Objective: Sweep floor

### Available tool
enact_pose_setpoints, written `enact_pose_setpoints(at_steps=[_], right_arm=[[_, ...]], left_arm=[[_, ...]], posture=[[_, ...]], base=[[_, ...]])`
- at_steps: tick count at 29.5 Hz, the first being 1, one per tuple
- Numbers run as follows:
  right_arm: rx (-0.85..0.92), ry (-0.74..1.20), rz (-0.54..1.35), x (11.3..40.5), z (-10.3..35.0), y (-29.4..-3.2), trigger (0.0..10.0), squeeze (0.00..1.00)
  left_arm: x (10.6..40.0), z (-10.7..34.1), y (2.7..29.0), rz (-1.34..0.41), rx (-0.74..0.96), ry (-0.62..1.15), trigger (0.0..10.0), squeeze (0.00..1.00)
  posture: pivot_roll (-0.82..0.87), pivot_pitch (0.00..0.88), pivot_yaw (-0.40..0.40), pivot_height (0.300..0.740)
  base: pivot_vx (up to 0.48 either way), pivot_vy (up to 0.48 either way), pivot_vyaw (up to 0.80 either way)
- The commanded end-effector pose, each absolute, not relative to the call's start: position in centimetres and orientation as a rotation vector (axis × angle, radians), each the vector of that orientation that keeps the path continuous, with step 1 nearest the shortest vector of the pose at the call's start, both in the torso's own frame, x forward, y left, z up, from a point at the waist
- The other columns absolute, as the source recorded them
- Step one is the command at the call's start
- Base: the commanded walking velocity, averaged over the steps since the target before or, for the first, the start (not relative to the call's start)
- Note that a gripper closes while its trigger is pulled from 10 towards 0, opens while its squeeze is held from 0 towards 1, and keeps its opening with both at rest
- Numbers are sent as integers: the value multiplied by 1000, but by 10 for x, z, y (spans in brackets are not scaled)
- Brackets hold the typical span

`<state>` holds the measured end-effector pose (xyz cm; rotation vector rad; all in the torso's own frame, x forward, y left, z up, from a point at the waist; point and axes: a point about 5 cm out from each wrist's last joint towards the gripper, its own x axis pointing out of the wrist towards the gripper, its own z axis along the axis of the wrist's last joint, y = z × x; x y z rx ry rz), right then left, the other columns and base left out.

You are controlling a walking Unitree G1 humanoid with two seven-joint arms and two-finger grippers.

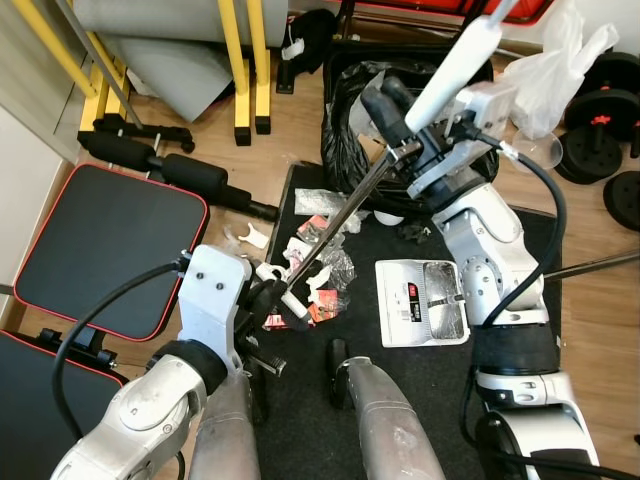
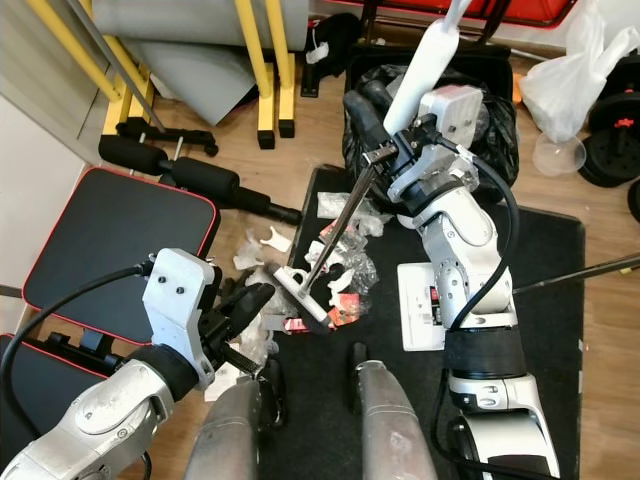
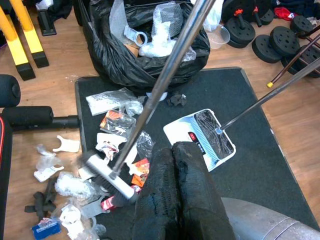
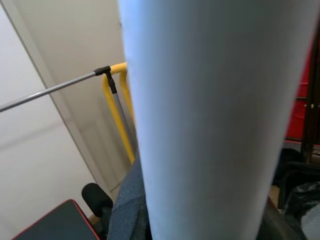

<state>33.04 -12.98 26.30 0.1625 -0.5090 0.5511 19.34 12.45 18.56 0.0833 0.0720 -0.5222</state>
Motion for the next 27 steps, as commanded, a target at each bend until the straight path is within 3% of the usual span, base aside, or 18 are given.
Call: enact_pose_setpoints(at_steps=[1, 11, 22, 23, 24, 25, 27], right_arm=[[133, -493, 532, 328, 255, -135, 10000, 0], [57, -511, 469, 323, 262, -154, 10000, 0], [-1, -554, 449, 320, 279, -157, 10000, 0], [-5, -553, 451, 320, 280, -156, 2431, 0], [-5, -553, 451, 320, 280, -156, 2431, 0], [-17, -549, 447, 321, 280, -156, 0, 0], [-32, -544, 440, 321, 282, -155, 0, 0]], left_arm=[[187, 182, 120, -638, 79, 108, 10000, 0], [189, 181, 120, -641, 76, 110, 10000, 0], [193, 180, 119, -641, 70, 106, 10000, 0], [193, 180, 119, -640, 70, 105, 10000, 0], [193, 180, 119, -640, 70, 105, 10000, 0], [193, 180, 119, -639, 70, 104, 10000, 0], [194, 180, 119, -637, 69, 102, 10000, 0]], posture=[[-60, 479, -84, 740], [-77, 477, -82, 740], [-90, 464, -87, 740], [-90, 464, -87, 740], [-90, 464, -87, 740], [-92, 463, -88, 740], [-95, 461, -91, 740]], base=[[0, 0, 0], [0, 0, 0], [0, 0, 0], [0, 0, 0], [0, 0, 0], [0, 0, 0], [0, 0, 0]])
